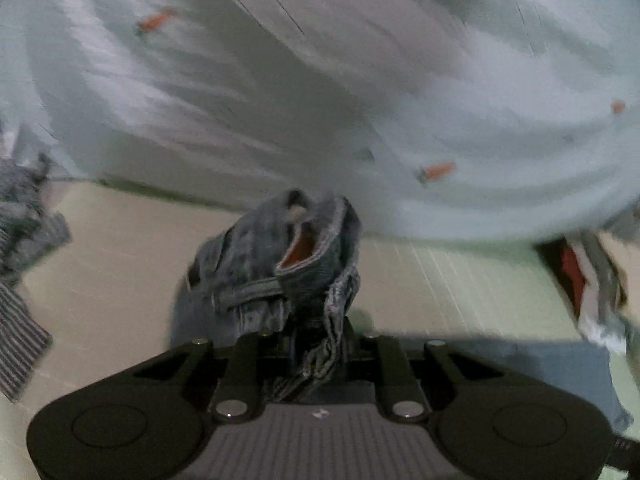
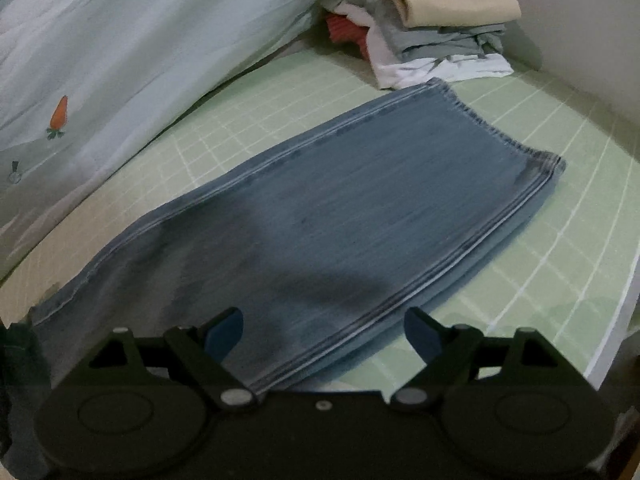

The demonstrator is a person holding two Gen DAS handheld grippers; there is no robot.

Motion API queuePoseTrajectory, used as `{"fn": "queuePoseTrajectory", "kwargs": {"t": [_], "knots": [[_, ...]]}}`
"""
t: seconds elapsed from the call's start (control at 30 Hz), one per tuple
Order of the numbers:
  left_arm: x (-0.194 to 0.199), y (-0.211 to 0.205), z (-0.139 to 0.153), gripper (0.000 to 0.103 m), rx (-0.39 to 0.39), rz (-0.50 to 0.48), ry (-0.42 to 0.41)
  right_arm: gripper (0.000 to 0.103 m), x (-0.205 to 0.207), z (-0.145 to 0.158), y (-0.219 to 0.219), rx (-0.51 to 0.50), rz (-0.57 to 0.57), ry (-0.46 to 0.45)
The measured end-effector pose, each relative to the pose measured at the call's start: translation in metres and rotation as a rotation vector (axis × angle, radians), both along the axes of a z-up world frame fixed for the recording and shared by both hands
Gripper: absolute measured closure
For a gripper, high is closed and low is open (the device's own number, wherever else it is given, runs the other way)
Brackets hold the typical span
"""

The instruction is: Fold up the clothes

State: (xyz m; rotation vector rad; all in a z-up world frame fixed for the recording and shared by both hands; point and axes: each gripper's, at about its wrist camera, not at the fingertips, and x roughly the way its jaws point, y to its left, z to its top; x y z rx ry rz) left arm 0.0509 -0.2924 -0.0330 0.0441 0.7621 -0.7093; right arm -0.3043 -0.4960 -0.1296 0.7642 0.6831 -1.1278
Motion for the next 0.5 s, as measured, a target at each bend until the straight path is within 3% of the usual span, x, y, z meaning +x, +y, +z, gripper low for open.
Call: {"fn": "queuePoseTrajectory", "kwargs": {"t": [0.2,0.33,0.4,0.47,0.5], "knots": [[-0.035,-0.053,-0.059,0.084,0.140,0.015,0.106,0.015,-0.038,0.002,-0.029,-0.002,0.015,0.019],[-0.051,-0.072,-0.080,0.080,0.205,0.072,0.117,0.013,-0.065,0.005,-0.053,-0.027,0.026,0.047],[-0.055,-0.079,-0.086,0.071,0.226,0.110,0.120,0.012,-0.076,0.006,-0.067,-0.044,0.033,0.066],[-0.059,-0.086,-0.091,0.042,0.212,0.122,0.179,0.009,-0.084,0.003,-0.081,-0.037,0.028,0.082],[-0.064,-0.089,-0.092,0.037,0.194,0.126,0.188,0.007,-0.089,-0.001,-0.089,-0.028,0.026,0.082]]}}
